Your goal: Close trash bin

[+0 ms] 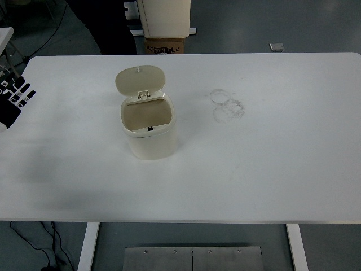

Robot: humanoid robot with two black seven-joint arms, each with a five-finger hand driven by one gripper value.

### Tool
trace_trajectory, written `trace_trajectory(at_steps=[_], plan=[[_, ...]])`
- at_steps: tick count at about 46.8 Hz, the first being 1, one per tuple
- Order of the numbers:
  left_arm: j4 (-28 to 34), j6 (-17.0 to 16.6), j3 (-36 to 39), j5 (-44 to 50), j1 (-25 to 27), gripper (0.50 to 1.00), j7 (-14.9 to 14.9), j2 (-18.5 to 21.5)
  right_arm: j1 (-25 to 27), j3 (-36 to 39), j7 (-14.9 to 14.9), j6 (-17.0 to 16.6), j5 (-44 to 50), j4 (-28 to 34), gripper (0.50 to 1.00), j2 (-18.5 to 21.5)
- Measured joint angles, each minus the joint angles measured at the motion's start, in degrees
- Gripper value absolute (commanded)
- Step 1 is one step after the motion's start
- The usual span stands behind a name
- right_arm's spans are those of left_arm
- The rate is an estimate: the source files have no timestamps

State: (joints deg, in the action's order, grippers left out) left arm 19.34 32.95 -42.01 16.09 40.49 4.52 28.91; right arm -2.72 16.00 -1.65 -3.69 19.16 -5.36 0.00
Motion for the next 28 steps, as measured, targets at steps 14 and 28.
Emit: trace_trajectory(at_steps=[14,28], plan=[[0.0,0.25,0.02,-0.36,-0.13,1.0,0.04,0.19,0.0,0.0,0.04,0.0,0.0,0.0,0.991,0.0],[-0.04,-0.15,-0.1,0.11,0.8,1.0,-0.1,0.7,0.0,0.0,0.05,0.0,0.0,0.0,0.991,0.0]])
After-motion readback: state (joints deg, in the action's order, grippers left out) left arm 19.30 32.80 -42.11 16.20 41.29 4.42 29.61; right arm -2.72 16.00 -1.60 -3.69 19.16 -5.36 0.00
